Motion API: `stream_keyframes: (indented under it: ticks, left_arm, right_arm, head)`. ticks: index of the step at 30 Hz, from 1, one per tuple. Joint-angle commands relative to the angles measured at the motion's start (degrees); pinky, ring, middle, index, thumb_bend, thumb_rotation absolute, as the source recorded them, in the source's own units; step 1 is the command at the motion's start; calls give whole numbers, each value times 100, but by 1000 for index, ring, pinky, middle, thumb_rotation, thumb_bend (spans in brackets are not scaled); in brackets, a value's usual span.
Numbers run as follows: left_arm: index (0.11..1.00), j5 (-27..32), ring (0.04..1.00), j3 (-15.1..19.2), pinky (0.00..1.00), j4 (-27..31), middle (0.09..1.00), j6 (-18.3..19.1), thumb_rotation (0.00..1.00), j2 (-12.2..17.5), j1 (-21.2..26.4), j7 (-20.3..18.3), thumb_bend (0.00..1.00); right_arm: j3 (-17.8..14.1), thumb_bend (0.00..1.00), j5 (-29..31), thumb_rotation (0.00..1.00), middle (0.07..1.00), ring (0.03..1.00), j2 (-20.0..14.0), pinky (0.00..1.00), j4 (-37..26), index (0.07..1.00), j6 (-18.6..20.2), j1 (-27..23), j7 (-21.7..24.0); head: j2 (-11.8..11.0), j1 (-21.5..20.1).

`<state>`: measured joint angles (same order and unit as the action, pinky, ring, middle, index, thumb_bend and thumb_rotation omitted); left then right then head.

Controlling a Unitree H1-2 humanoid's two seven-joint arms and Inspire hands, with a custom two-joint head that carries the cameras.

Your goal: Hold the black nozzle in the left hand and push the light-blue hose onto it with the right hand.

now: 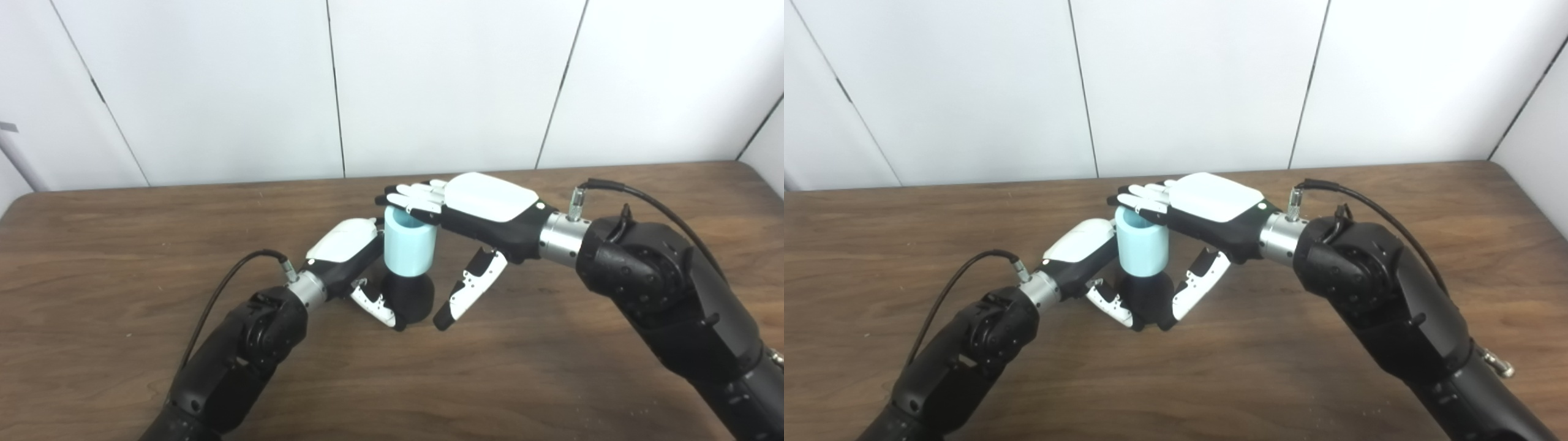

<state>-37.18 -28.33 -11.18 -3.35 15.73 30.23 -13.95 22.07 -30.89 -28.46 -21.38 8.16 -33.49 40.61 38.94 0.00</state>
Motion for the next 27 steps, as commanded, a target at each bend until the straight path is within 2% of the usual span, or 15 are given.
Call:
stream_keyframes:
  ticks: [1, 19, 27]
  left_arm:
    - [500, -107, 620, -61, 1000, -99, 453, 14, 0, 53, 27, -183, 526]
    - [499, -117, 619, -47, 1000, -125, 455, 29, 0, 36, 19, -163, 526]
    - [499, -105, 615, -41, 1000, -105, 456, 75, 0, 25, 18, -211, 526]
  right_arm:
    - [160, 855, -15, 668, 1000, 1000, -125, 1000, 125, 987, 30, 85, 298]
    - [261, 852, 213, 694, 1000, 1000, -116, 1000, -123, 988, -68, 229, 354]
    - [244, 831, 530, 659, 1000, 1000, -107, 1000, -53, 974, -76, 221, 345]
  head:
    - [7, 12]
    - [35, 58]
    - [38, 58]
